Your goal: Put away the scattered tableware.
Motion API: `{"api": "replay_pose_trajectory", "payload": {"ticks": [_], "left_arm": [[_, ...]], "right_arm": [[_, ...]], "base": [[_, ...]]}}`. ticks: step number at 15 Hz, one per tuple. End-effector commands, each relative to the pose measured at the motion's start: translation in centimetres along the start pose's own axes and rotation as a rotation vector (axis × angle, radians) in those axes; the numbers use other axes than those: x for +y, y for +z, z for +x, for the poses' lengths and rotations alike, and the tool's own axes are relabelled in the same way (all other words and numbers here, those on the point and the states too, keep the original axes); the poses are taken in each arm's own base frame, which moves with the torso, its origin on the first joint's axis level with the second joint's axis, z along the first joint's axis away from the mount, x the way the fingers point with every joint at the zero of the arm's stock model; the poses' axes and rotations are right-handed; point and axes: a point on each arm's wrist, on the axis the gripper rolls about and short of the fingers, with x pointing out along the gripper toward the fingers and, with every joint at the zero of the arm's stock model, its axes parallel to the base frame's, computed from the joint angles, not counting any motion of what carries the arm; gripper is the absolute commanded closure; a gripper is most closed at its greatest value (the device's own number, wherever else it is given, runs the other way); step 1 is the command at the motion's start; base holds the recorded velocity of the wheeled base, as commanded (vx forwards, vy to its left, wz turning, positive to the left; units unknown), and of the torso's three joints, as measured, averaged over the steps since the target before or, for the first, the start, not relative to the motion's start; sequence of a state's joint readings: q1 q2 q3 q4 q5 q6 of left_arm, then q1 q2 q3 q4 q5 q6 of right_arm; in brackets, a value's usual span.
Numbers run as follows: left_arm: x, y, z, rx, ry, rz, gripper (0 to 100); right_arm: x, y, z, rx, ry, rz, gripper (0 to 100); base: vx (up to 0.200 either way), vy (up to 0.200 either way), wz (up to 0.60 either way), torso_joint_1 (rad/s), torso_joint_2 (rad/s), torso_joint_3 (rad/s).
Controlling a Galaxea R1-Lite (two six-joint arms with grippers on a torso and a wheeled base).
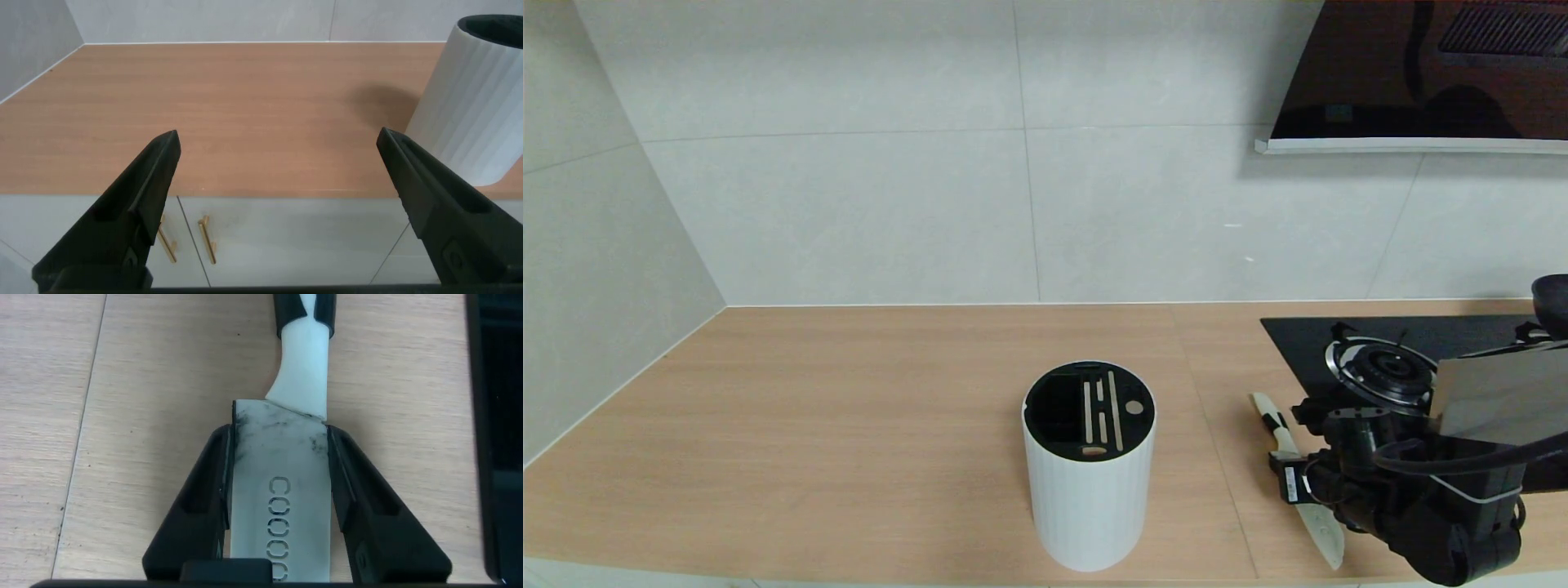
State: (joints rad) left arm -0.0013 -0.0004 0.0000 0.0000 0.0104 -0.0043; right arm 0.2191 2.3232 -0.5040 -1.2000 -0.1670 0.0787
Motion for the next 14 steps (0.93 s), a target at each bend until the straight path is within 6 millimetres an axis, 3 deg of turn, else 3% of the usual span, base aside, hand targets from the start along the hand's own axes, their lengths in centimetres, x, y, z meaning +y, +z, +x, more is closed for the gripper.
{"api": "replay_pose_trajectory", "payload": {"ticks": [1, 7, 9, 14], "left_arm": [[0.0, 0.0, 0.0, 0.000, 0.000, 0.000, 0], [0.0, 0.0, 0.0, 0.000, 0.000, 0.001, 0], [0.0, 0.0, 0.0, 0.000, 0.000, 0.003, 0], [0.0, 0.0, 0.0, -0.003, 0.000, 0.006, 0]], "right_arm": [[0.0, 1.4, -0.9, -0.054, 0.003, 0.013, 100], [1.0, 6.9, -8.9, -0.293, 0.088, 0.025, 100], [1.5, 7.9, -11.7, -0.363, 0.133, 0.021, 100], [2.4, 9.4, -15.7, -0.486, 0.190, -0.004, 100]], "base": [[0.000, 0.000, 0.00, 0.000, 0.00, 0.000], [0.000, 0.000, 0.00, 0.000, 0.00, 0.000], [0.000, 0.000, 0.00, 0.000, 0.00, 0.000], [0.000, 0.000, 0.00, 0.000, 0.00, 0.000]]}}
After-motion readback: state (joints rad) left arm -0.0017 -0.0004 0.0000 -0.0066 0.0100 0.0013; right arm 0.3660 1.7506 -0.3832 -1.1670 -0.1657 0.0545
